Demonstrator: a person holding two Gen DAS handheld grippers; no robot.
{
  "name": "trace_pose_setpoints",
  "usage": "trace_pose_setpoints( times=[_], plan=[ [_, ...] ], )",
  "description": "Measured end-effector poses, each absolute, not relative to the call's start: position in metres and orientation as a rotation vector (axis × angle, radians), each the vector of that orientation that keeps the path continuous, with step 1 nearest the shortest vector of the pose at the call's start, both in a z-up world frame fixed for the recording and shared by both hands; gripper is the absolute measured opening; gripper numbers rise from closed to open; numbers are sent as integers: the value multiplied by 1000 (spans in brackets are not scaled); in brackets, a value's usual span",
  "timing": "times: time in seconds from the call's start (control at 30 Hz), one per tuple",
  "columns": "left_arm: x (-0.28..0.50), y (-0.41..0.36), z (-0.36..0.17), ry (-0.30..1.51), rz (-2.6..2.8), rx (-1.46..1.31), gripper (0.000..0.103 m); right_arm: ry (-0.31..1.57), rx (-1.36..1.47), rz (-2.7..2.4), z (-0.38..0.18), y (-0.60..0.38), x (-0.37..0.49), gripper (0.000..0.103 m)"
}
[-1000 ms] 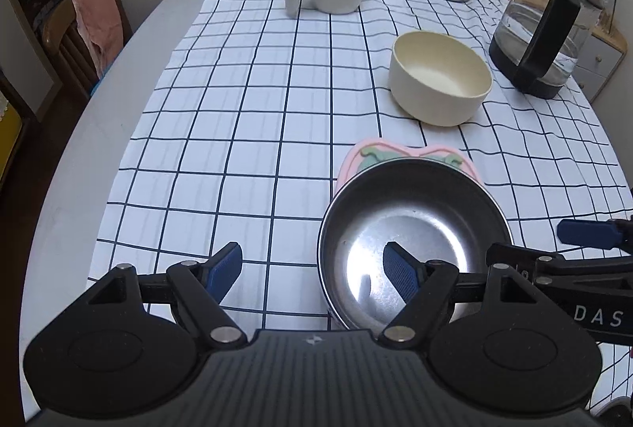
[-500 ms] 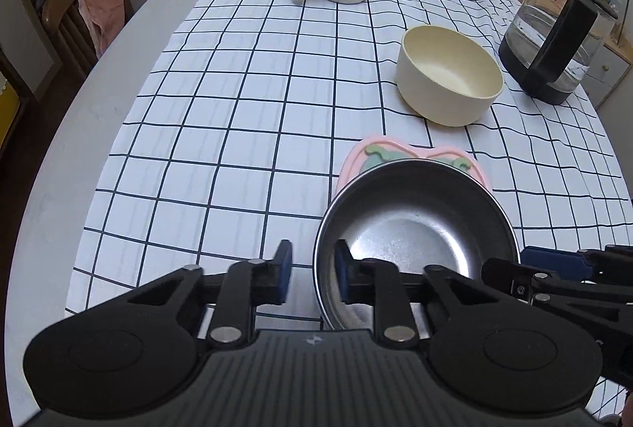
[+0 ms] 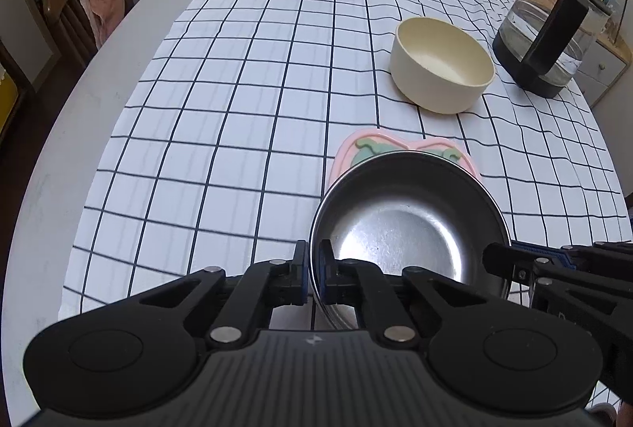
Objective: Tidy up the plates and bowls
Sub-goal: 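Close the left gripper on the pot rim while the right gripper closes too, then carry the pink pot with both grippers over the steel bowl on the stack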
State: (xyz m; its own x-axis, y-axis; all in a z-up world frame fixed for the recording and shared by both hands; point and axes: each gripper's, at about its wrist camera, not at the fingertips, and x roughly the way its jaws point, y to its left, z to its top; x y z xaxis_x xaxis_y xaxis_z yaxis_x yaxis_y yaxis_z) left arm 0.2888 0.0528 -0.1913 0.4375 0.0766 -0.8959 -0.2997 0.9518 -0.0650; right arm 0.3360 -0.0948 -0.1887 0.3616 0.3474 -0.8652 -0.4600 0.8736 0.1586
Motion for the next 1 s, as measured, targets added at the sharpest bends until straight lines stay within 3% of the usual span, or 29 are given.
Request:
trace_pose_setpoints(
  times=[0.33,1.0],
  plan=[
    [260,36,-170,1081,207,-191,4,1081,-98,518,-176,-110,311,8],
    [178,-37,-85,995,44,-110,5,969,-29,455,-90,-185,218,8]
  ],
)
